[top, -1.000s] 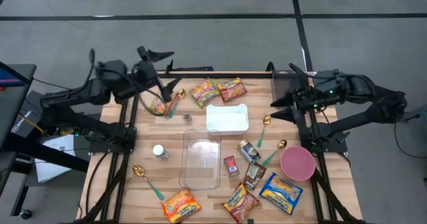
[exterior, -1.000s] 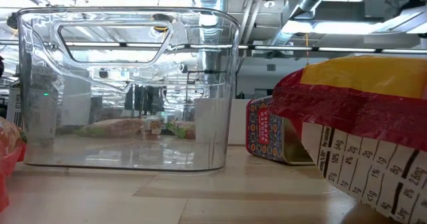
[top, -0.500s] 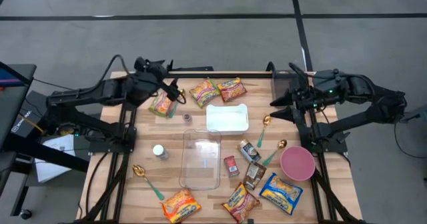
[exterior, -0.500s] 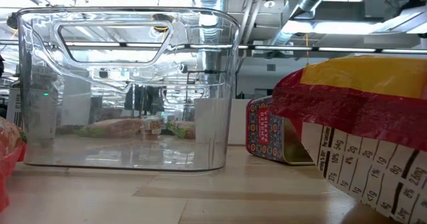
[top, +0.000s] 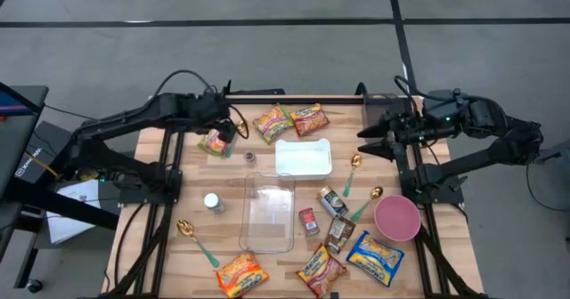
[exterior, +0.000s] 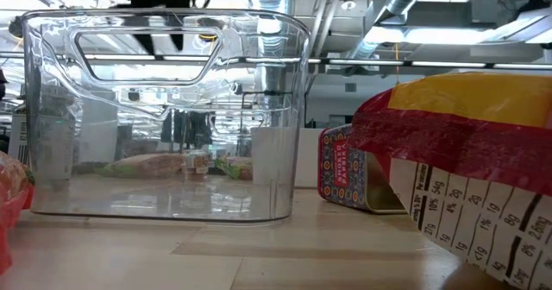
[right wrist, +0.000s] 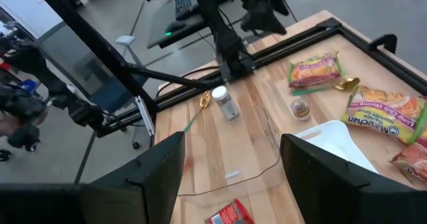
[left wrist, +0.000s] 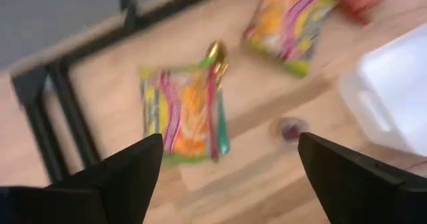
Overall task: Pick & Place Food Item
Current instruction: Put the green noodle pack into the transparent bin
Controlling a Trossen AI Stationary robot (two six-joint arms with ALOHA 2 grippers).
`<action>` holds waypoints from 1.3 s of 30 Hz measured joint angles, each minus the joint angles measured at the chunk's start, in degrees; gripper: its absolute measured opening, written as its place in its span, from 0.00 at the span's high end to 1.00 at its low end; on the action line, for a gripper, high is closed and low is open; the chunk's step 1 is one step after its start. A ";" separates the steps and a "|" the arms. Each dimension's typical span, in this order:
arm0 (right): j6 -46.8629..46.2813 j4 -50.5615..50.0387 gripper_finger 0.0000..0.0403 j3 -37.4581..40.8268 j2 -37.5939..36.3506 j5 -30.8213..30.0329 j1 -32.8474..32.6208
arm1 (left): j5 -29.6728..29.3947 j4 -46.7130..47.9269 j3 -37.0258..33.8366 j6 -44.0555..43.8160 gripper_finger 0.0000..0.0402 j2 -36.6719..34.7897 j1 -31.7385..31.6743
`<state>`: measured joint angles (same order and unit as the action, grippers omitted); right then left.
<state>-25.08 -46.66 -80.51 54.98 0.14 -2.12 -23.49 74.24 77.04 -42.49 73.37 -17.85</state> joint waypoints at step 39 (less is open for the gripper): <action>-1.97 0.06 0.40 0.00 0.15 -0.03 -0.05 | 12.71 -23.15 -23.73 16.85 0.43 10.98 -18.87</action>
<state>-27.05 -46.60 -80.51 55.13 0.12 -2.17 -10.78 51.10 53.31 -25.64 84.35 -36.72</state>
